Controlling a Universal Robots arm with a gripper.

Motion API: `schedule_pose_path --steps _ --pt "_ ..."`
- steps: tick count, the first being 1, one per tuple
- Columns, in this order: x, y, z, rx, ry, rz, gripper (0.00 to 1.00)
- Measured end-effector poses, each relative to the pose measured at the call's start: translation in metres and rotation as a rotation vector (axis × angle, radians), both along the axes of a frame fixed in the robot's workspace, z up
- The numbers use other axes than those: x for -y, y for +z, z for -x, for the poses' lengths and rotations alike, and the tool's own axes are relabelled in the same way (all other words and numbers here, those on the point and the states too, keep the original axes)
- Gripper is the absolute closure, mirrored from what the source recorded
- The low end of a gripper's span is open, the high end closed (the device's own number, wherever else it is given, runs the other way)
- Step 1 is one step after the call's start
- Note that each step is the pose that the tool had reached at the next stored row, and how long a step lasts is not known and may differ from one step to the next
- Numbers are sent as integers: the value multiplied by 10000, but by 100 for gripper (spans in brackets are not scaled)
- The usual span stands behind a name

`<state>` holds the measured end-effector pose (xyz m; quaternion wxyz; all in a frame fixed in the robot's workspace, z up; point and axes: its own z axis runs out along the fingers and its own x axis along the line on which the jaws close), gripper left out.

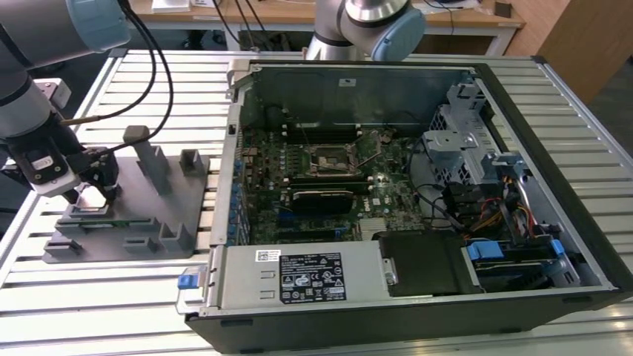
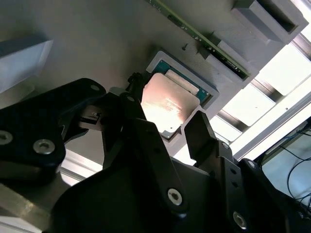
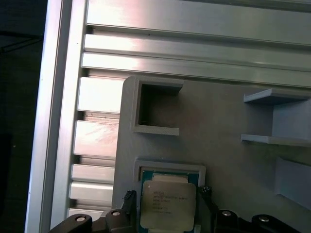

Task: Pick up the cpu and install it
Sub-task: 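Pick up the cpu and move it towards the insertion slot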

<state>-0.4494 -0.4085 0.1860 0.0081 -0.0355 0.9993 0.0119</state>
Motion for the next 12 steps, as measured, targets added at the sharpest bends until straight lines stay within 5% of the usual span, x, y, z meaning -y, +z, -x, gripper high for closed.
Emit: schedule_pose_path --steps 12 --pt "0 -12 0 -1 0 0 39"
